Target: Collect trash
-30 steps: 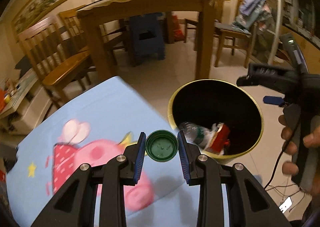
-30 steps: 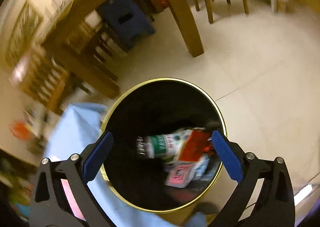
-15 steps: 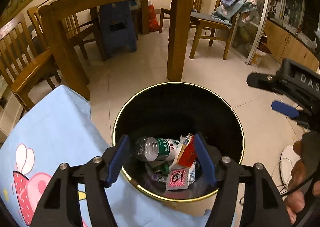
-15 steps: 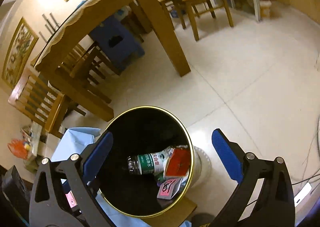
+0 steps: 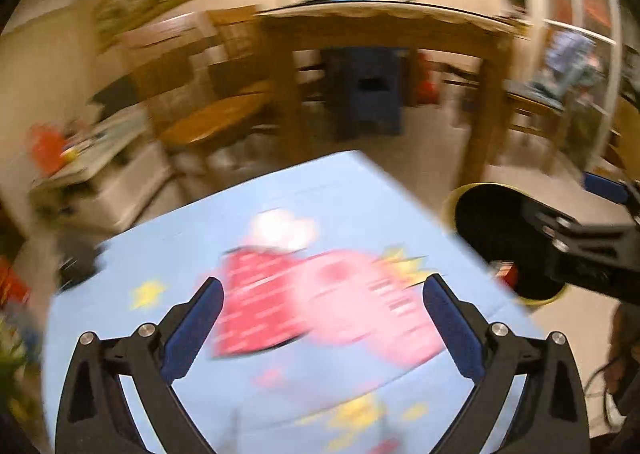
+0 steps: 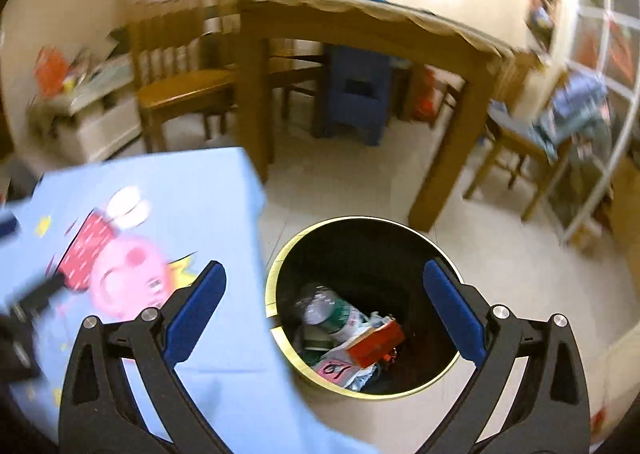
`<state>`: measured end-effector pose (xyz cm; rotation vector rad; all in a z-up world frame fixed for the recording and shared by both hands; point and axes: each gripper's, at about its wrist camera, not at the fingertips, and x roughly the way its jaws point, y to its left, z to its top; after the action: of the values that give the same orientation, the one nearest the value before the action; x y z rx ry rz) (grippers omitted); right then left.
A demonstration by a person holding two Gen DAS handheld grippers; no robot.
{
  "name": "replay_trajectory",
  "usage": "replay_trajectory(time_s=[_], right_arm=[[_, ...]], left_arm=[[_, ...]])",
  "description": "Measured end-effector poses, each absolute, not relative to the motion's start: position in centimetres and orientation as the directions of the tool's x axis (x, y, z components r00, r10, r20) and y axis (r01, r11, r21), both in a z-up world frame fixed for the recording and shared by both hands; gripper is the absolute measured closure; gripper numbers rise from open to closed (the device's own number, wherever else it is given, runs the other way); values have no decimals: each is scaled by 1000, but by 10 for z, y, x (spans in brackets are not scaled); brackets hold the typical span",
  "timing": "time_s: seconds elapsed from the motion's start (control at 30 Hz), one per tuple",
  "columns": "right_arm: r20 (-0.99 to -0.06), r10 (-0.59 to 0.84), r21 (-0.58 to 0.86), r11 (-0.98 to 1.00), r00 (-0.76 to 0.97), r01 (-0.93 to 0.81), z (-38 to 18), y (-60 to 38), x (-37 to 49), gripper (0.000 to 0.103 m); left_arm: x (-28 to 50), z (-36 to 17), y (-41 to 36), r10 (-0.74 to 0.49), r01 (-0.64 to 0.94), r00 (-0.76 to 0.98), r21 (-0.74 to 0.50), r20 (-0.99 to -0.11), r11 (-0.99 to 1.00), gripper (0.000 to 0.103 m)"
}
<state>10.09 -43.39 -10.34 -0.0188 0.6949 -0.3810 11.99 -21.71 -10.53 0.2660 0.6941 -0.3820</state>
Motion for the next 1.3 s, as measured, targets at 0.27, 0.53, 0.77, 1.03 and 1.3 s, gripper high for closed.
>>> replay_trajectory(time_s=[0.27, 0.53, 0.77, 1.03, 1.3], right_arm=[[-580, -116, 20, 988, 807, 156, -68, -321, 67, 5], [-520, -64, 42, 994, 852, 101, -14, -253, 42, 5], [-508, -101, -11, 994, 856, 111, -9, -238, 23, 5], [-501, -99, -18, 994, 860, 104, -8, -235, 16, 5], [-506, -84, 0, 995, 859, 98, -6, -240, 14, 5]], left_arm=[[95, -70, -81, -91, 174, 744, 61, -661, 983, 7], [49, -18, -24, -66, 98, 829, 28, -555, 995, 7], [34, -14, -28, -128, 163, 824, 14, -552, 987, 7], [29, -13, -29, -125, 156, 831, 11, -542, 988, 7], [30, -17, -34, -96, 148, 835, 53, -541, 987, 7]])
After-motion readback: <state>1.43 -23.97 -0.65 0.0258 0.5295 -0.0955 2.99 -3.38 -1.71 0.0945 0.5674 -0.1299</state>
